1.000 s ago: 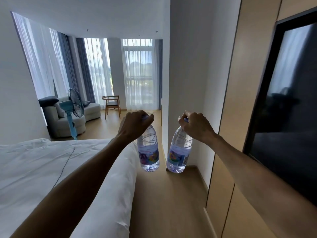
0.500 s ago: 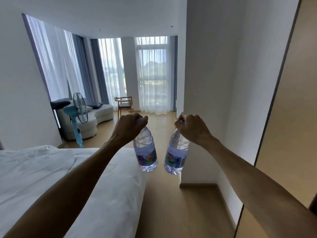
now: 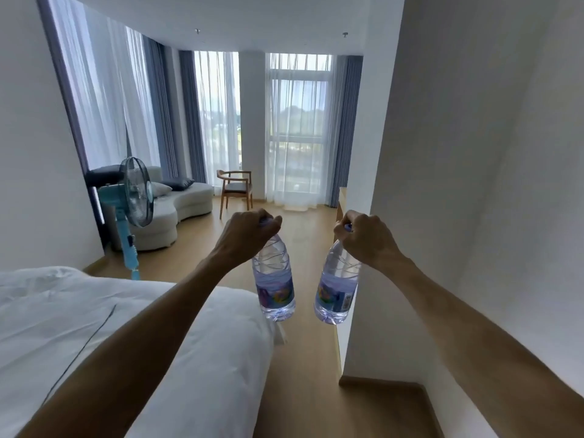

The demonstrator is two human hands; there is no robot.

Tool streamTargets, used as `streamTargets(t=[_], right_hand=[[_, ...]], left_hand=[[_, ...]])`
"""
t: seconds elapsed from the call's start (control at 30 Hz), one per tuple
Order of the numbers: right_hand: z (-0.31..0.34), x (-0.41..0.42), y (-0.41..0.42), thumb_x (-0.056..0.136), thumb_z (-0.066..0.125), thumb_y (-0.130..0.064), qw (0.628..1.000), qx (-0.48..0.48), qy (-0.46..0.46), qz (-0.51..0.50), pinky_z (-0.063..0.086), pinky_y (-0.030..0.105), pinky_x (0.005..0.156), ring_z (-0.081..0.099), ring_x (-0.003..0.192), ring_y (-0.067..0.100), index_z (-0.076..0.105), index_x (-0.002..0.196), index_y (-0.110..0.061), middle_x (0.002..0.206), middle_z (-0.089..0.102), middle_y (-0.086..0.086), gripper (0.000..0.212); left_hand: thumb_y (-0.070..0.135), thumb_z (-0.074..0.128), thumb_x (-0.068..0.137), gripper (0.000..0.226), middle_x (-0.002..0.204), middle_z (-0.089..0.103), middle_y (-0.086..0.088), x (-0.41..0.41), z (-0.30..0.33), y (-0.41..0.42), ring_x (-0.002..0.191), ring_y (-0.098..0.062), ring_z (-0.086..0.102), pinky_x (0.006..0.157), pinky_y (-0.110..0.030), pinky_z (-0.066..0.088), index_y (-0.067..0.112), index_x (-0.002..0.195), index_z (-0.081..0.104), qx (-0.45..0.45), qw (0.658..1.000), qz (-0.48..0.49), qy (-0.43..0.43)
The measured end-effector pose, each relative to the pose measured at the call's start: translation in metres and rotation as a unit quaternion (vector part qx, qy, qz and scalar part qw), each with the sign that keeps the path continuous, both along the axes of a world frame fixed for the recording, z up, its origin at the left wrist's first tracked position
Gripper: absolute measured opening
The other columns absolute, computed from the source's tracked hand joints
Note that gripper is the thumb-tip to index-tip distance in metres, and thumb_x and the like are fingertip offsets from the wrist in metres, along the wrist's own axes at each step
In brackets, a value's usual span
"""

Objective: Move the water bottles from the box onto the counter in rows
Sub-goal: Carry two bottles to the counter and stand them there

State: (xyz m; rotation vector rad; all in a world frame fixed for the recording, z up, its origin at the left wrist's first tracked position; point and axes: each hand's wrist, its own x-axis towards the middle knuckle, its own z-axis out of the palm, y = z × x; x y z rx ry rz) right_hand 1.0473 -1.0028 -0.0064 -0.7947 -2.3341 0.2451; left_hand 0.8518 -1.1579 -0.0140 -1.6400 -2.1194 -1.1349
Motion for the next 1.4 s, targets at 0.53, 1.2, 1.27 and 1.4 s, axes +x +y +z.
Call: streamTargets(t=[0.53,1.2,1.27,1.4], right_hand=[[-0.001,-0.222,0.264,0.095,0.051,-0.031,0.998,-0.008,0.052,-0.033,0.050,0.027,0.067,0.060,0.070,0.020,0.062,0.094,-0.011,0.084,0.066,0.003,0.023],[-0.007,-0.489,0.607,0.095,0.051,-0.027,0.996,-0.008,0.083,0.012,0.053,0.035,0.066,0.062,0.069,0.026,0.059,0.091,-0.007,0.080,0.067,0.009,0.022],[-0.012,-0.519,0.641,0.095,0.051,-0.026,0.997,-0.009,0.070,0.020,0.051,0.033,0.064,0.060,0.067,0.024,0.059,0.090,-0.007,0.078,0.065,0.007,0.021],[-0.017,-0.583,0.711,0.092,0.053,-0.024,0.999,-0.006,0.025,0.030,0.039,0.026,0.053,0.056,0.061,0.021,0.055,0.083,-0.012,0.071,0.061,0.005,0.015]], left_hand=[[0.035,0.053,0.096,0.032,0.080,0.065,-0.007,-0.224,0.020,0.274,0.065,-0.017,0.057,0.056,-0.020,0.042,0.004,0.096,0.063,-0.007,1.000,0.001,0.020],[0.051,0.065,0.084,0.038,0.062,0.049,0.009,-0.464,0.019,0.605,0.055,-0.002,0.045,0.052,-0.019,0.033,0.017,0.075,0.050,0.010,0.995,0.099,0.007],[0.049,0.067,0.084,0.040,0.060,0.047,0.008,-0.492,0.013,0.640,0.052,-0.001,0.041,0.050,-0.015,0.031,0.014,0.072,0.049,0.015,0.995,0.103,0.004],[0.039,0.062,0.091,0.033,0.058,0.044,0.011,-0.556,0.001,0.713,0.050,-0.003,0.041,0.049,-0.013,0.028,0.015,0.073,0.049,0.027,0.997,0.077,-0.013]])
